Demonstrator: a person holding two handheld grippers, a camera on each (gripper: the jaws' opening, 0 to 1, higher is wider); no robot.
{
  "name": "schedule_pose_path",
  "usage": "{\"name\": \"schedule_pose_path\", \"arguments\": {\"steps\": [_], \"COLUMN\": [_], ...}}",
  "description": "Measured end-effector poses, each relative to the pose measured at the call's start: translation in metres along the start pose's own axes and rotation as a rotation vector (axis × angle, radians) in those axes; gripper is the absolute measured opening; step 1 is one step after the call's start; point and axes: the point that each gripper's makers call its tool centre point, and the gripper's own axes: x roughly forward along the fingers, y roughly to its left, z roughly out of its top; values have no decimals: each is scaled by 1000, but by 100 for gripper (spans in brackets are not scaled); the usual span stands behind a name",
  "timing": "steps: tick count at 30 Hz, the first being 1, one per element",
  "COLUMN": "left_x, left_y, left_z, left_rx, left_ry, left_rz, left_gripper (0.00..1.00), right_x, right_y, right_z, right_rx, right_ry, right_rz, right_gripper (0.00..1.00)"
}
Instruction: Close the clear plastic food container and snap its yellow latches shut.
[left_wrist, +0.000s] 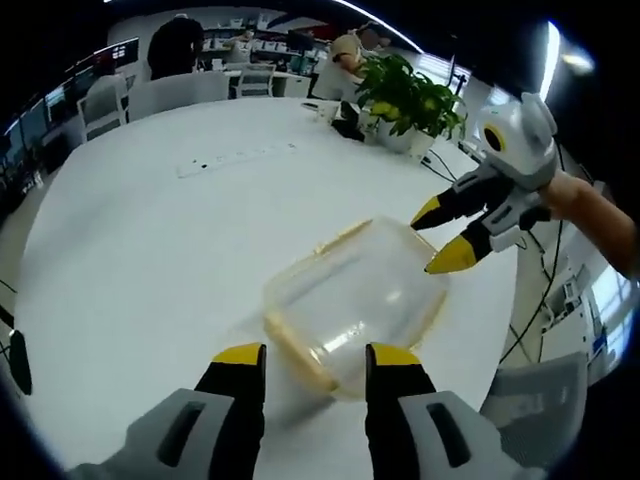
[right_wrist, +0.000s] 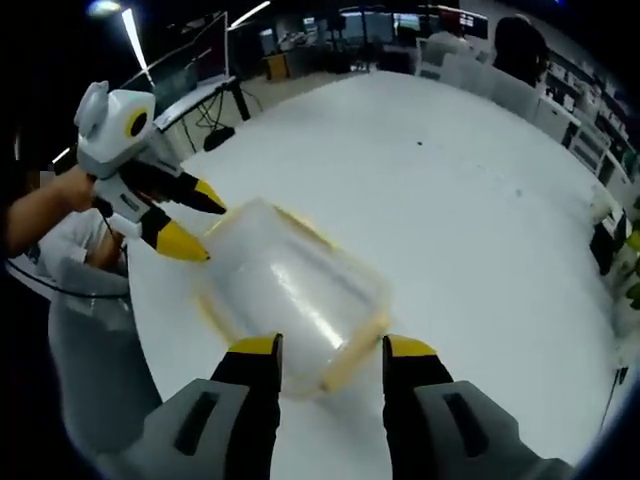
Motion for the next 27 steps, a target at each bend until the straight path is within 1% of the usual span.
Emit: {"name": "schedule_pose_path", "arguments": {"steps": [5, 6, 10, 16, 20, 21, 22, 23, 24, 25, 26, 27], "left_x": [2, 3, 3, 4, 4, 4, 5, 4, 6, 9, 10, 11], "left_y": [-6, -6, -6, -7, -8, -7, -7, -7, -8, -20, -8, -11], "left_z": [-1, -1, -2, -4, -3, -4, -3, -3, -3, 4, -1, 0], "left_rx": [-44, -50, -64, -105, -101, -100, -102, -104, -111, -144, -144, -156], "left_ry": [-3, -3, 3, -3, -6, 1, -3, -2, -1, -30, -6, -9], "left_rz": [-21, -17, -19, -29, -35, -29, -35, -36, -41, -109, -53, -60], "left_gripper": [32, 32, 32, 31, 29, 29, 28, 28, 28, 26, 26, 26], "right_x": [0, -1, 0, 1, 2, 4, 7, 7, 6, 6, 8, 9], "right_y": [1, 1, 1, 3, 4, 7, 5, 4, 4, 5, 5, 6], "right_z": [-1, -1, -3, -2, -2, -3, 1, 0, 1, 0, -2, -2], "right_rx": [1, 5, 44, 67, 70, 108, 166, 166, 143, 141, 144, 145], "right_ry": [-5, -7, -2, 0, 9, 12, -5, -2, -3, -1, 10, 15], "right_rz": [-4, -5, -11, -15, -9, 4, -4, 6, 2, 0, -6, -11], "right_gripper": [36, 36, 35, 37, 36, 35, 35, 35, 35, 35, 35, 34]}}
